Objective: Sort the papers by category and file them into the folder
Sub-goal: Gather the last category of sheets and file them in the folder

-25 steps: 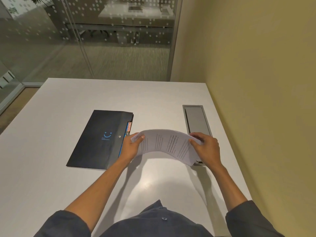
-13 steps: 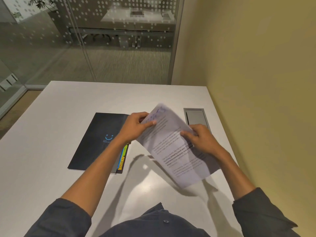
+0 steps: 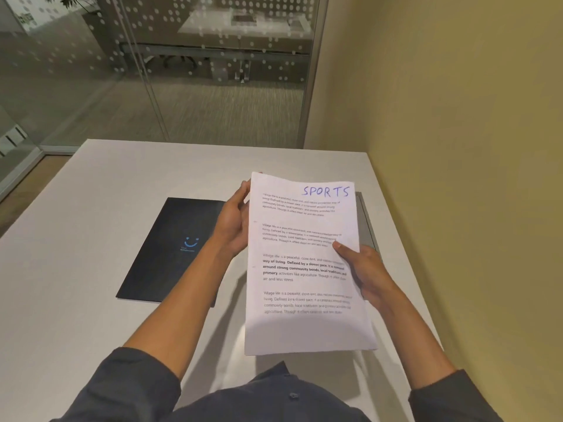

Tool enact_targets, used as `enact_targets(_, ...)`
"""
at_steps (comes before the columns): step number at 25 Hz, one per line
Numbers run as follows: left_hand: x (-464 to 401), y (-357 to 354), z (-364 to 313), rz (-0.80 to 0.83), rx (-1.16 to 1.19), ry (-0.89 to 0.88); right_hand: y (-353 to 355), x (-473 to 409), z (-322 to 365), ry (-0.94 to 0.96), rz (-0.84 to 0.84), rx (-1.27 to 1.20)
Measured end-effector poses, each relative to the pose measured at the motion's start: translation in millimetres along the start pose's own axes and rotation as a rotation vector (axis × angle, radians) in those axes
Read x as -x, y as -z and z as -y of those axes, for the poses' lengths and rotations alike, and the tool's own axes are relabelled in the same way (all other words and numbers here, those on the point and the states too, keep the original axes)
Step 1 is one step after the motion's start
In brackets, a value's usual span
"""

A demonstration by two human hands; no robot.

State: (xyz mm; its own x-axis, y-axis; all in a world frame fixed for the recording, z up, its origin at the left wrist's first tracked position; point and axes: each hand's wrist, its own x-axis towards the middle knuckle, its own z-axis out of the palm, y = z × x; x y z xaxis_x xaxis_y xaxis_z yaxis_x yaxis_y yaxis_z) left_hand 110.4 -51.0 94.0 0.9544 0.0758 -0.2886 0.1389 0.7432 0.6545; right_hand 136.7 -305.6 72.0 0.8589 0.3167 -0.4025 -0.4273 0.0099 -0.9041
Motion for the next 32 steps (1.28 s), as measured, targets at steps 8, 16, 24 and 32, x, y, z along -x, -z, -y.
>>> enact_targets(8,6.4,0.7,3.0,-0.003,0.109,-0.08,-8.0,14.8,-20.7,-0.079,0.062,-0.081)
enact_targets(16,9.0,3.4,7.6,-0.028,0.177,-0.095,-5.7,34.3,-36.0,-0.108,0.114,-0.033)
enact_targets(24,18.3,4.8,23.5,-0.048,-0.015,0.195,1.8,25.4,-36.7,-0.028,0.007,-0.006)
enact_targets(32,54.3,39.6,89.2,-0.159,-0.588,0.306,16.3,-5.2,-59.9,-0.055,-0.148,0.054)
